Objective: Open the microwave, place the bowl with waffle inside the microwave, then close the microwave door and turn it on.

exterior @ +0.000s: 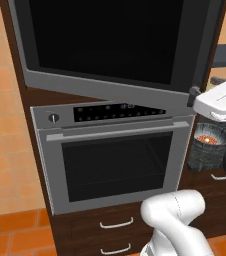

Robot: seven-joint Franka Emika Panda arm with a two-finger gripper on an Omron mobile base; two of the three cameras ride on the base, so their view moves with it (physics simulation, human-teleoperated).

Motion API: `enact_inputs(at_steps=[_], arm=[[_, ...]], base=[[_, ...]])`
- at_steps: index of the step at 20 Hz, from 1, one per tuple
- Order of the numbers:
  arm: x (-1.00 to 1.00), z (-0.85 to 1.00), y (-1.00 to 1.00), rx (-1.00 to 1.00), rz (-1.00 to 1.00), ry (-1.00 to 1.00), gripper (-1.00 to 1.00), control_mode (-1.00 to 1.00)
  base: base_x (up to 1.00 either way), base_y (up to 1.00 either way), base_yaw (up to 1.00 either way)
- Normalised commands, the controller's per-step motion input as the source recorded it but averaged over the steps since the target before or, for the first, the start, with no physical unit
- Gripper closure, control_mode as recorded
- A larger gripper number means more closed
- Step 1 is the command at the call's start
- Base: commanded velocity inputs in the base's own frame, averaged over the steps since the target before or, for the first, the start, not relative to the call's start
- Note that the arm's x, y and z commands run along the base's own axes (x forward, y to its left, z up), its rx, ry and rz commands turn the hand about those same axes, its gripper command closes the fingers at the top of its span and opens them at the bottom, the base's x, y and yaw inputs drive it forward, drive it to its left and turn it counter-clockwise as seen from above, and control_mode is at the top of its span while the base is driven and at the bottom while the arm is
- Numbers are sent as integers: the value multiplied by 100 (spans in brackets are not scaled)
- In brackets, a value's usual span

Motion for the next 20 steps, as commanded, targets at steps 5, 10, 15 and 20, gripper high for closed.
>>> enact_inputs(at_steps=[5,10,15,20], arm=[[-4,2,0,0,43,-1,-100,-100],[-29,7,-3,0,38,-1,-100,-100],[-42,5,-19,0,35,0,-100,-100],[-54,6,-65,-2,-12,-4,-100,-100]], base=[[0,0,0],[0,0,0],[0,0,0],[0,0,0]])
